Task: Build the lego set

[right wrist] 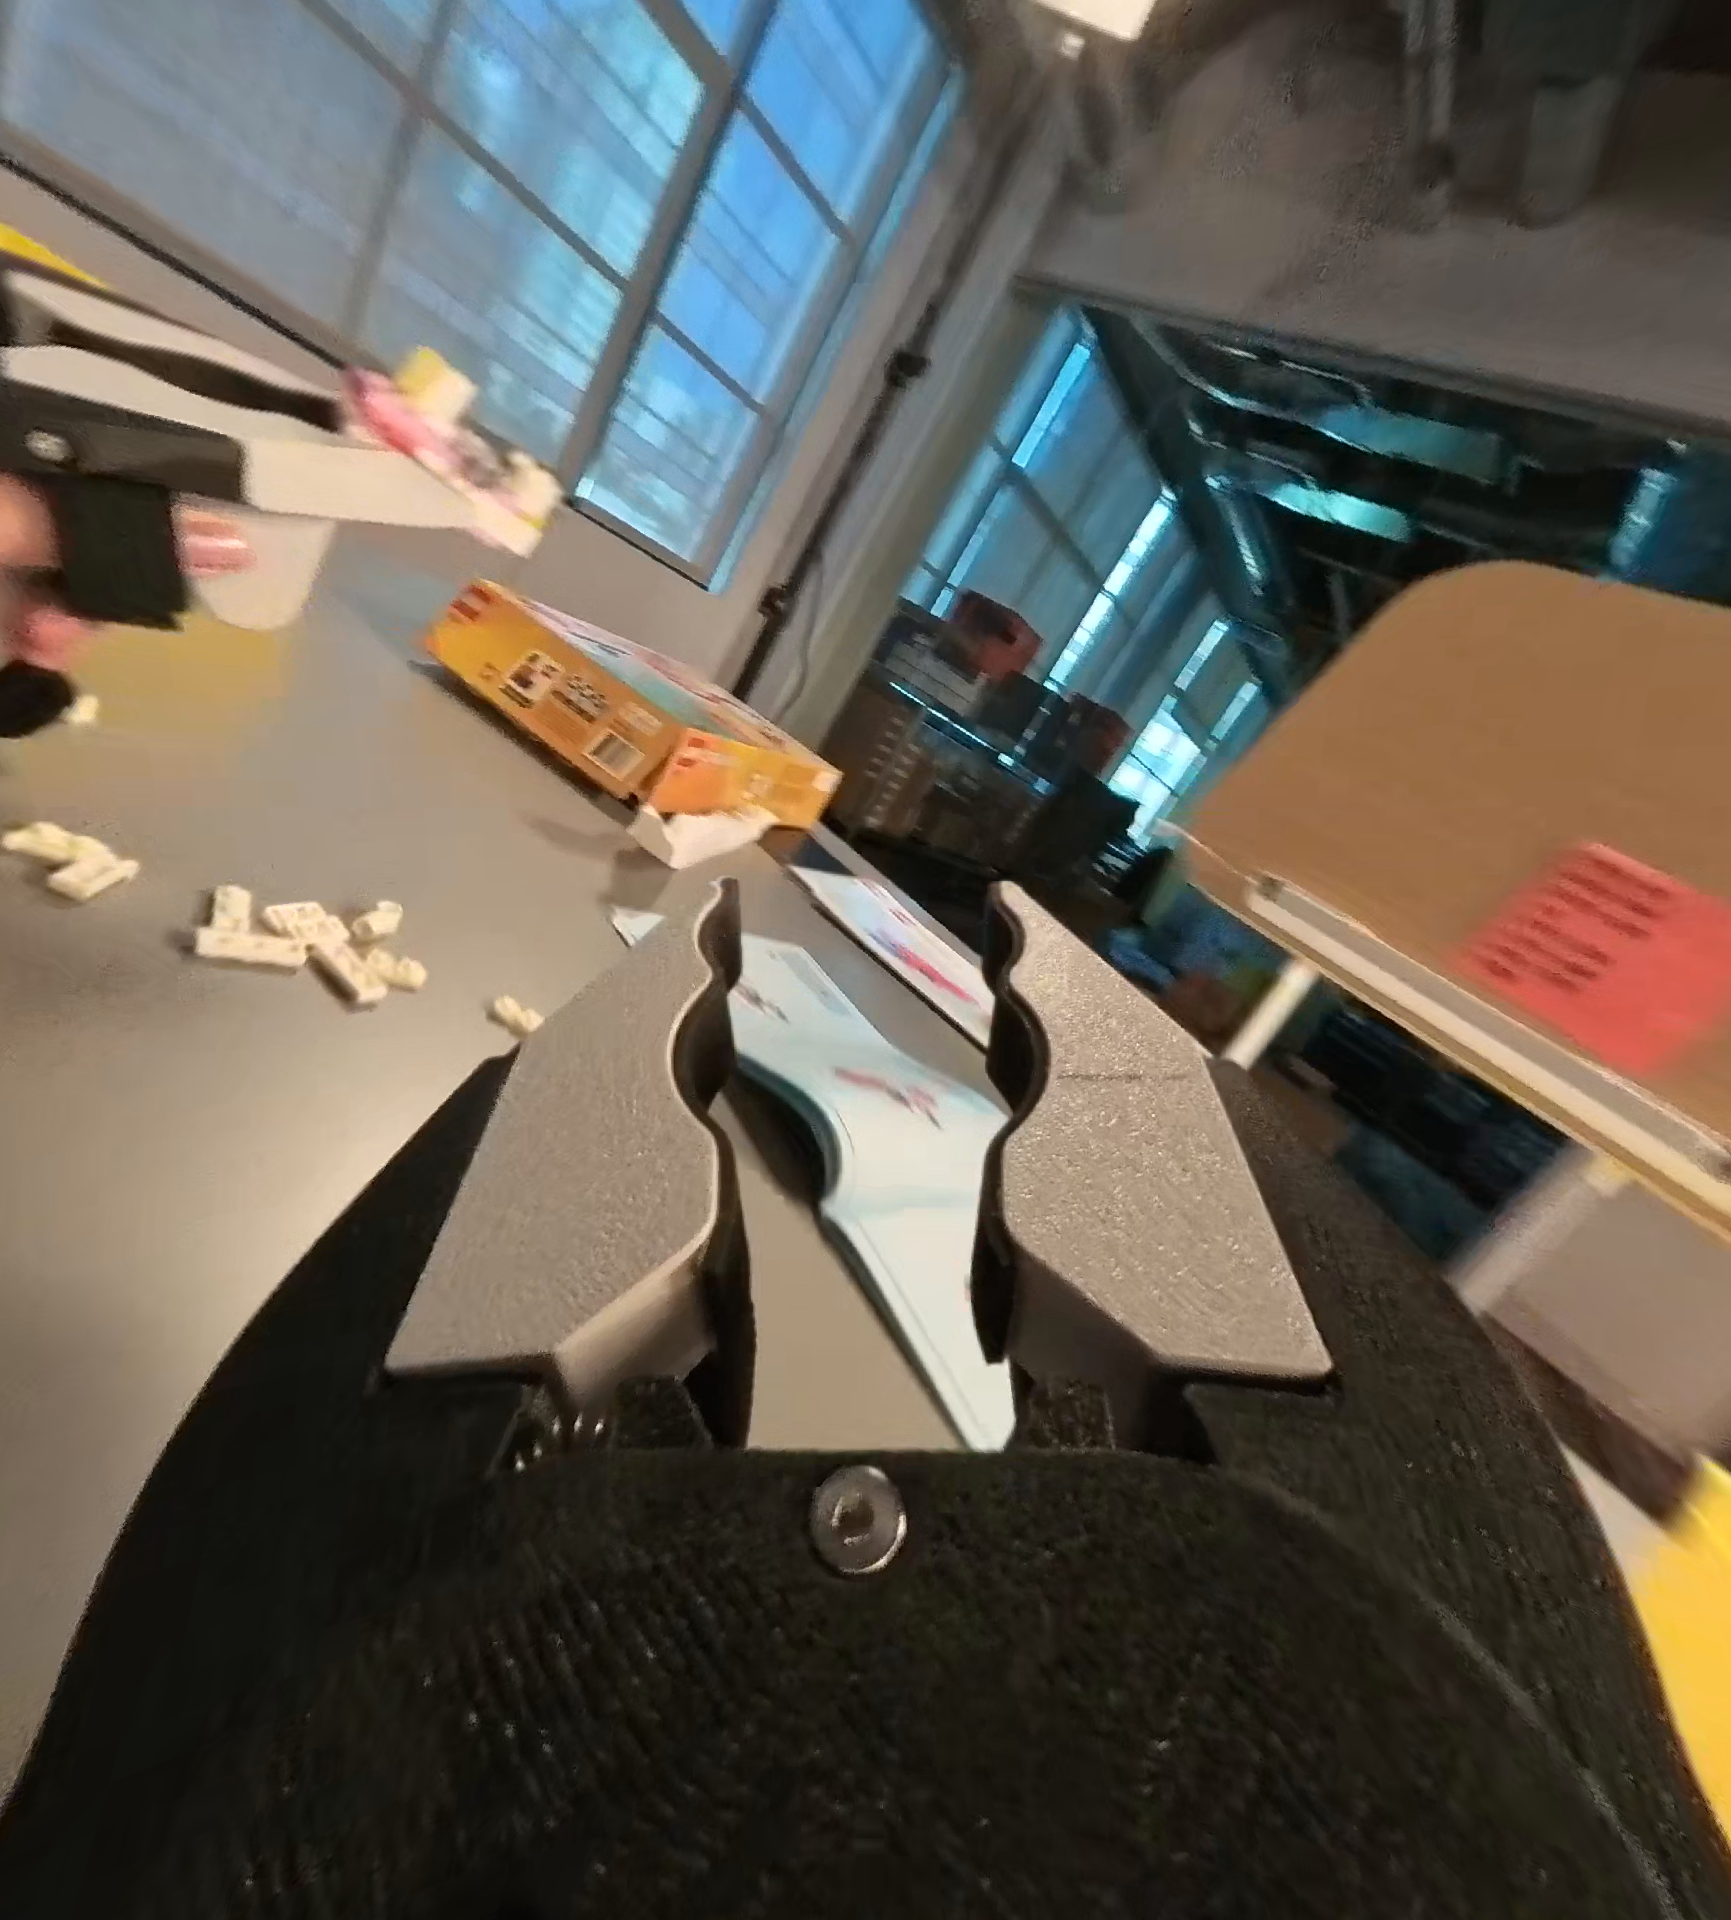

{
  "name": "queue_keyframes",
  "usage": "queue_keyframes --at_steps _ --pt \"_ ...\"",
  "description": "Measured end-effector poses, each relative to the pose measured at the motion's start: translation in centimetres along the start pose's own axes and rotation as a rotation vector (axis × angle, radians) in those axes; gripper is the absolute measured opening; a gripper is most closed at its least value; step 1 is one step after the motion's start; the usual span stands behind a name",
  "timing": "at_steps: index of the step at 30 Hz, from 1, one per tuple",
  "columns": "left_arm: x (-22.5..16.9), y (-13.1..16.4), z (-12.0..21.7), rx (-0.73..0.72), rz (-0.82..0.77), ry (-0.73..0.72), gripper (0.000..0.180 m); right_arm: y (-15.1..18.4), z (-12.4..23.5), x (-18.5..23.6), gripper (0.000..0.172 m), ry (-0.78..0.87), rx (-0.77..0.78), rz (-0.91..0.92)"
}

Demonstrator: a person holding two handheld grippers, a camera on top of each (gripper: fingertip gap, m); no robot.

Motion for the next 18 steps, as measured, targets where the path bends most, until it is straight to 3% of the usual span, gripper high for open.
queue_keyframes --at_steps 5,8,14,18 --pt "1.8 1.7 -4.0 -0.021 -0.050 0.065 0.016 1.9 -8.3 0.1 0.043 -0.092 -0.032 0.049" --pt "3.0 2.2 -4.8 -0.024 -0.103 0.061 0.016 1.9 -10.7 0.3 0.043 -0.111 -0.075 -0.012" --pt "5.2 0.6 -2.8 -0.124 -0.098 0.054 0.015 -0.3 -8.7 1.9 0.039 -0.164 -0.189 -0.040" --pt "6.1 -5.8 -0.6 -0.322 0.016 0.158 0.015 -1.1 -7.7 2.7 0.038 -0.211 -0.219 -0.120"
Point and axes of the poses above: each gripper's, where its closed fingertips meet, z back along the fingers, y out of its underside, x = y × z across the jaws, the point moved 7 cm from there along z, back along the fingers, and after that the axes turned 8 degrees about -z, right-handed, at the moved point
